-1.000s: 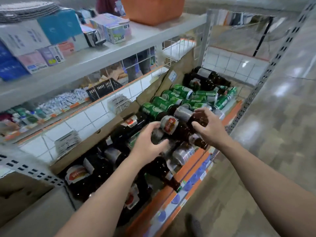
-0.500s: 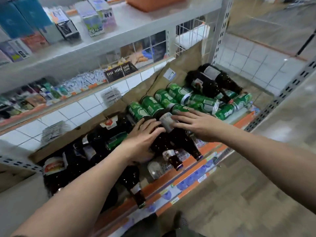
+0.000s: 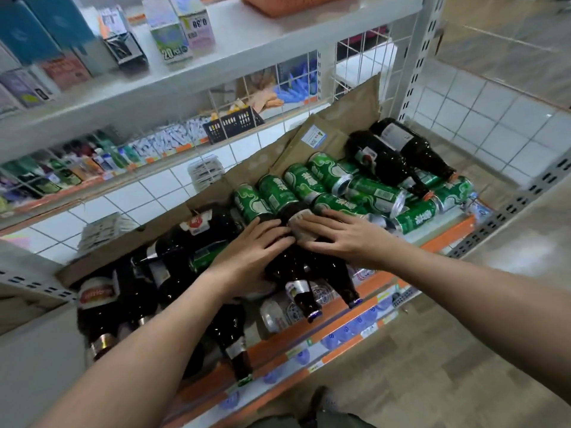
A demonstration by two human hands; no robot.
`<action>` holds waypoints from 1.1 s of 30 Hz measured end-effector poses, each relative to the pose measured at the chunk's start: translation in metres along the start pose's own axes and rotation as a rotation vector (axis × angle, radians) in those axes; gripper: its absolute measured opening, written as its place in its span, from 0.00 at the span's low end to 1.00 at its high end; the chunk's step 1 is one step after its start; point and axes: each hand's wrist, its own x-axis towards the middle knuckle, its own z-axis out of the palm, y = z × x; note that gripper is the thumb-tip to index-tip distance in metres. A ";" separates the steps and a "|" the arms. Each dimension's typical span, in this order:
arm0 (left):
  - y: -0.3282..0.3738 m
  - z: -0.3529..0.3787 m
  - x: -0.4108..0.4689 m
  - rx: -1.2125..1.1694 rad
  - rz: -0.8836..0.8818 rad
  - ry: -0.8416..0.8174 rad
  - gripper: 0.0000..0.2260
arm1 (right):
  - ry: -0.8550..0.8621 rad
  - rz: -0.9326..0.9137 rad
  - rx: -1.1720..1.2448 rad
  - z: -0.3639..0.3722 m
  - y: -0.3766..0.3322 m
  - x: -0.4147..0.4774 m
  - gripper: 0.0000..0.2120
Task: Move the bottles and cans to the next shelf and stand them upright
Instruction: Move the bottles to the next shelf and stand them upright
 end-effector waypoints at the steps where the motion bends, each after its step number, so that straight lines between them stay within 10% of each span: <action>1: 0.000 0.000 -0.002 -0.032 -0.005 0.029 0.45 | -0.003 -0.005 0.003 -0.001 0.001 0.000 0.29; 8: 0.017 -0.011 -0.019 -0.596 -0.375 0.484 0.37 | 0.207 0.262 0.368 -0.008 -0.011 0.013 0.43; 15: 0.019 -0.040 -0.036 -1.056 -0.755 0.801 0.27 | 0.671 0.899 1.119 -0.049 -0.035 0.049 0.26; 23: 0.010 -0.060 -0.102 -1.267 -0.946 0.999 0.23 | 0.866 1.101 2.034 -0.080 -0.085 0.116 0.19; 33: -0.056 -0.054 -0.323 -1.109 -1.013 1.009 0.26 | 0.513 0.798 1.464 -0.105 -0.246 0.285 0.21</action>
